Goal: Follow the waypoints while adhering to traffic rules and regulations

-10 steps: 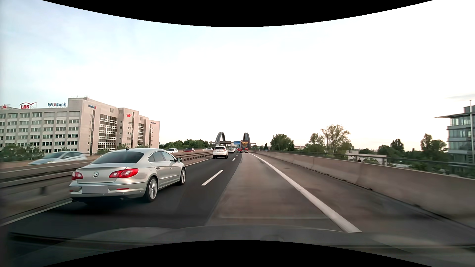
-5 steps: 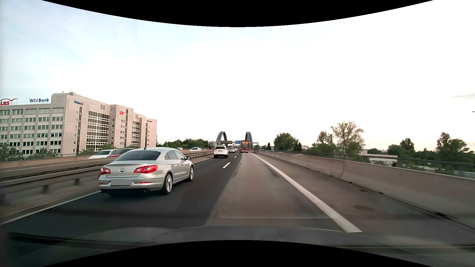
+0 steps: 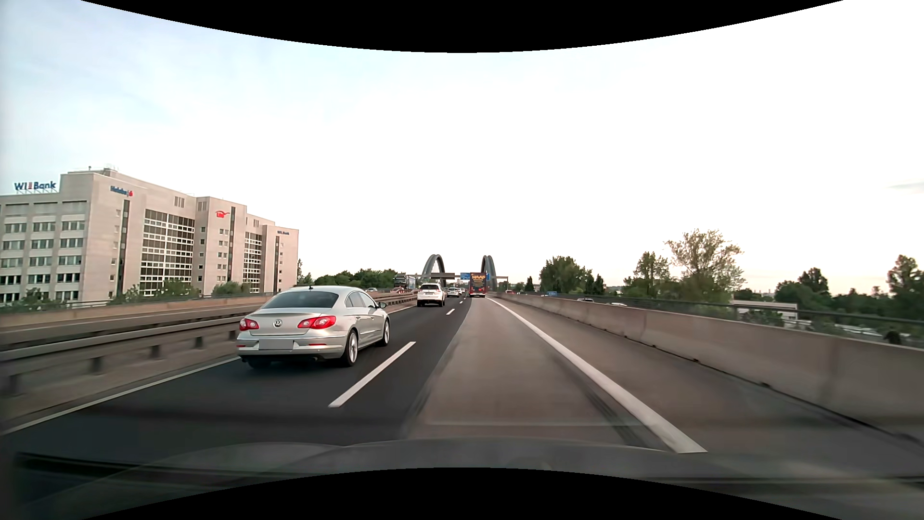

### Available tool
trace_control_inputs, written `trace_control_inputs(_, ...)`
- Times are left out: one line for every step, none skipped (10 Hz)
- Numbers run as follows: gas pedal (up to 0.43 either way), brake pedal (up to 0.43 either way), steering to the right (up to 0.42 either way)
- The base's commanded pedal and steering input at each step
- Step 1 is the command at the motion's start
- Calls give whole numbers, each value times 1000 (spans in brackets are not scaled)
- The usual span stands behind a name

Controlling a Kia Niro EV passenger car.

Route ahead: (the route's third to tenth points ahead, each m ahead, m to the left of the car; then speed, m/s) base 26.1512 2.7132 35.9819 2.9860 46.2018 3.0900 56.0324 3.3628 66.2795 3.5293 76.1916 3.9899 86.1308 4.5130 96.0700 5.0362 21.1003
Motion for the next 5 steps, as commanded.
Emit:
trace_control_inputs(39,0,-8)
trace_control_inputs(39,0,-8)
trace_control_inputs(39,0,-8)
trace_control_inputs(39,0,-8)
trace_control_inputs(39,0,-8)
